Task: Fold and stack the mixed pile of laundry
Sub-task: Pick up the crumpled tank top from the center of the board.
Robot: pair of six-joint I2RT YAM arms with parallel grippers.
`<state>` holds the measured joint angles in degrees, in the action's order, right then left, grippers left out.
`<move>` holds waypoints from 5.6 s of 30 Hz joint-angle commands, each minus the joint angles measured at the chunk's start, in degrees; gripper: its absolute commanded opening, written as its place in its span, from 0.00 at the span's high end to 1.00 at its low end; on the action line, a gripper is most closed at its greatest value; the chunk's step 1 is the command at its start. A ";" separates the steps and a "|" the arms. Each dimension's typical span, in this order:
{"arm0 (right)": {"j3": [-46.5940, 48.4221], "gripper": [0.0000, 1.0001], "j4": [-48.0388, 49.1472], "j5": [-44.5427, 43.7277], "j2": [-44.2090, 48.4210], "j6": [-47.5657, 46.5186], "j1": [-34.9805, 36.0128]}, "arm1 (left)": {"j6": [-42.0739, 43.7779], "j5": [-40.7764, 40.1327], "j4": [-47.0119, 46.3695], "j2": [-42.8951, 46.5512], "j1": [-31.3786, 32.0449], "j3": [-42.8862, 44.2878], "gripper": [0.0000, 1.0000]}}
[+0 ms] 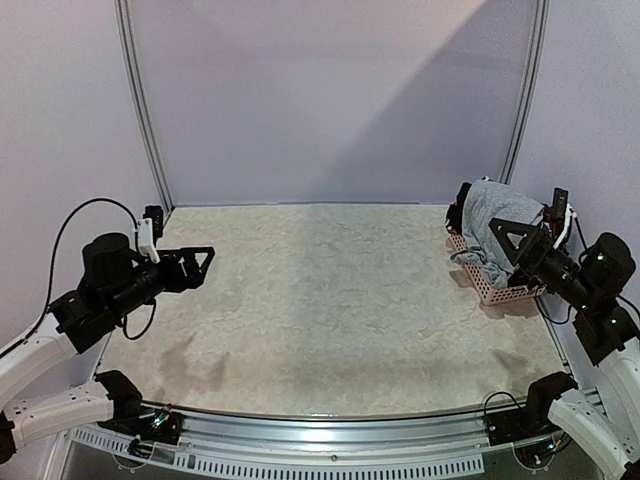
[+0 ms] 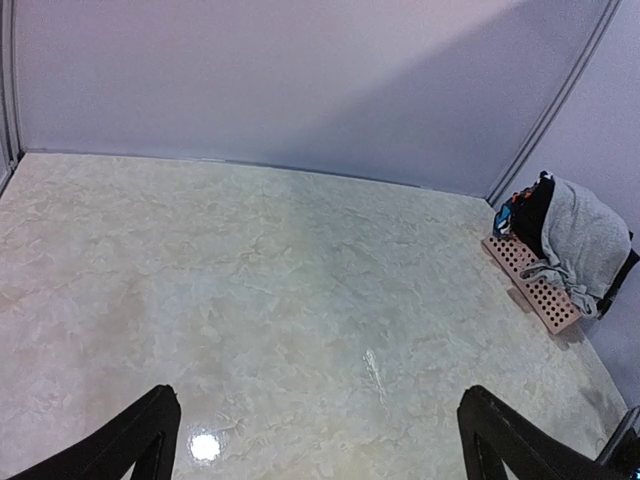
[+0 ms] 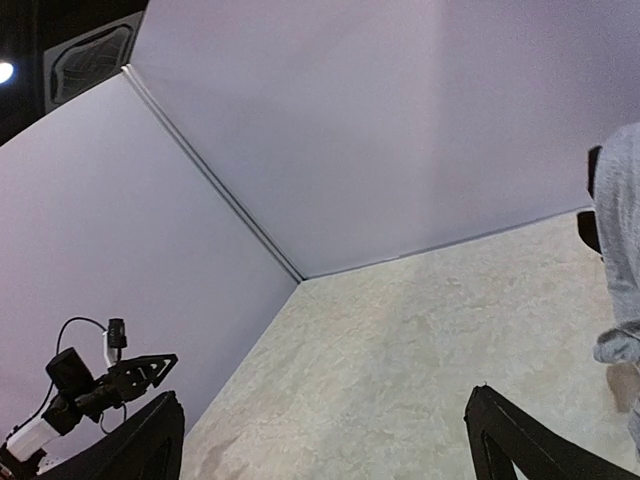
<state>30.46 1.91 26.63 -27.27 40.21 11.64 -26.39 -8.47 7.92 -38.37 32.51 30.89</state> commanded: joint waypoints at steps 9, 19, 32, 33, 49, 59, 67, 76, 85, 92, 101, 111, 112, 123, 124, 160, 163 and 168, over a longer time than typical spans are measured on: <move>0.70 0.01 -22.11 -13.63 7.44 1.46 0.32 | -4.36 -5.28 15.53 8.17 1.39 -3.41 0.01; 12.28 0.01 -38.14 -23.33 -1.18 -5.05 0.33 | -5.51 -6.45 17.68 11.64 2.76 -7.57 0.05; 30.06 0.13 -39.09 -42.45 -26.10 -9.08 0.32 | -4.28 -7.35 11.70 6.88 3.37 -9.17 0.06; 31.50 0.15 -38.76 -42.73 -28.00 -9.23 0.33 | -4.29 -7.36 11.60 6.78 3.35 -9.33 0.07; 29.98 0.36 -39.40 -46.35 -46.98 -6.09 8.35 | -4.39 -7.45 13.28 9.78 3.52 -9.63 0.07; 26.22 0.49 -38.09 -50.11 -51.02 -5.89 8.35 | -4.80 -7.44 14.60 11.53 3.52 -9.98 0.07; 24.48 0.62 -37.01 -52.25 -54.66 -4.73 8.05 | -4.83 -7.92 14.88 11.83 3.52 -10.12 0.07; 24.47 0.92 -38.26 -55.95 -53.56 -4.35 8.05 | -4.70 -8.32 14.75 11.55 3.53 -10.32 0.07; 32.44 1.00 -41.47 -51.84 -50.66 -7.92 8.48 | -4.61 -8.83 14.51 11.48 3.52 -10.02 0.07; 58.18 1.00 -48.82 -46.96 -49.96 -13.40 18.85 | -4.32 -9.24 14.23 11.55 3.52 -9.53 0.07; 97.70 1.00 -53.58 -42.08 -63.25 -22.41 36.12 | -4.16 -8.99 13.76 11.55 3.52 -9.45 0.07; 110.78 1.00 -46.95 -42.44 -72.45 -30.21 45.70 | -3.70 -6.57 13.36 13.57 3.52 -9.58 0.07; 110.78 1.00 -46.39 -41.39 -72.68 -30.32 45.86 | -3.55 -5.96 13.12 13.97 3.52 -9.70 0.07; 114.23 1.00 -42.74 -53.36 -77.94 -46.22 56.53 | -2.15 6.29 4.92 16.09 3.69 -11.28 0.09; 114.21 1.00 -42.36 -52.46 -78.20 -45.66 56.76 | -2.10 7.58 3.53 15.93 3.70 -11.29 0.09; 74.49 1.00 -34.16 -37.75 -55.62 -40.47 56.96 | 15.93 15.71 -30.55 -25.84 20.02 5.10 0.05; 74.48 1.00 -34.79 -37.32 -55.32 -38.84 56.93 | 17.07 13.71 -32.10 -28.48 20.05 6.44 0.06; 73.92 1.00 -35.22 -37.12 -54.59 -38.37 57.00 | 18.72 9.07 -33.57 -31.73 20.03 8.39 0.11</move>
<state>105.30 -34.26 -11.57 -83.90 0.40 68.62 -10.46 5.58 -22.22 -68.10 51.77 36.95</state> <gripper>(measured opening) 0.017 0.909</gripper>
